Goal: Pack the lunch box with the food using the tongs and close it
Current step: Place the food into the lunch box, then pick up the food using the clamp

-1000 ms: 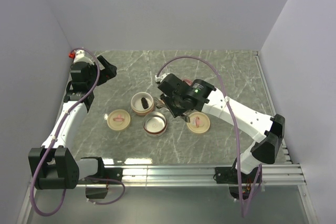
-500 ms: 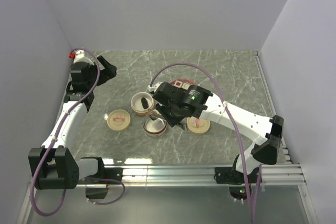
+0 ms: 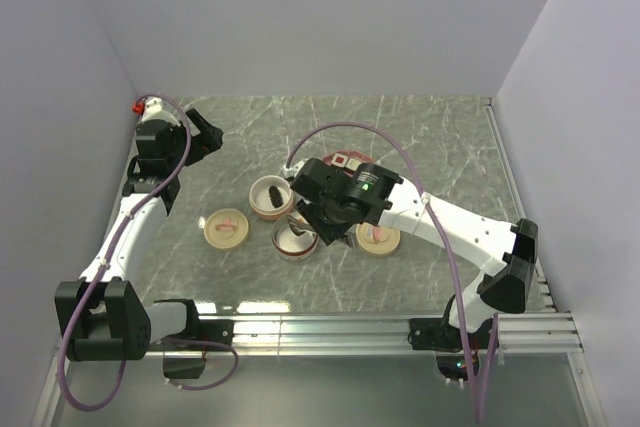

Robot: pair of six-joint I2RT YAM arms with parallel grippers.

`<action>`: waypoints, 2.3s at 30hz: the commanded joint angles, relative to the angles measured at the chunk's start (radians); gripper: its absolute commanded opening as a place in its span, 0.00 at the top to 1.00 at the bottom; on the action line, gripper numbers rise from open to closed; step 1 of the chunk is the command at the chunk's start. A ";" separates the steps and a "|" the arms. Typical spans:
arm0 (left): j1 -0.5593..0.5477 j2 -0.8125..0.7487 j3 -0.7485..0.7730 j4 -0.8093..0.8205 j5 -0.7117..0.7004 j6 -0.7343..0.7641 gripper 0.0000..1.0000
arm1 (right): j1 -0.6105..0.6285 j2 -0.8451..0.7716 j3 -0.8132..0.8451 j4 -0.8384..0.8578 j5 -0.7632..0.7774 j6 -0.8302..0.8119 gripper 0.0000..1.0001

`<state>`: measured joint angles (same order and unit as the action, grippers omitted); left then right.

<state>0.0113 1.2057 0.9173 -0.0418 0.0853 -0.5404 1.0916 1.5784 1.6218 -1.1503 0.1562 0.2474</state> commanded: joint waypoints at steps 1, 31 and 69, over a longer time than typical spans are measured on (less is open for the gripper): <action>-0.004 -0.017 -0.006 0.034 0.010 -0.009 0.01 | 0.005 0.009 0.001 0.003 0.008 -0.007 0.56; -0.005 -0.020 -0.014 0.034 0.002 -0.009 0.00 | -0.076 0.045 0.107 0.003 0.137 0.006 0.53; -0.004 0.045 0.060 0.017 -0.019 0.010 0.00 | -0.345 0.230 0.105 0.161 0.085 -0.071 0.52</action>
<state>0.0113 1.2449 0.9371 -0.0460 0.0715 -0.5388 0.7525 1.8088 1.7367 -1.0256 0.2462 0.1669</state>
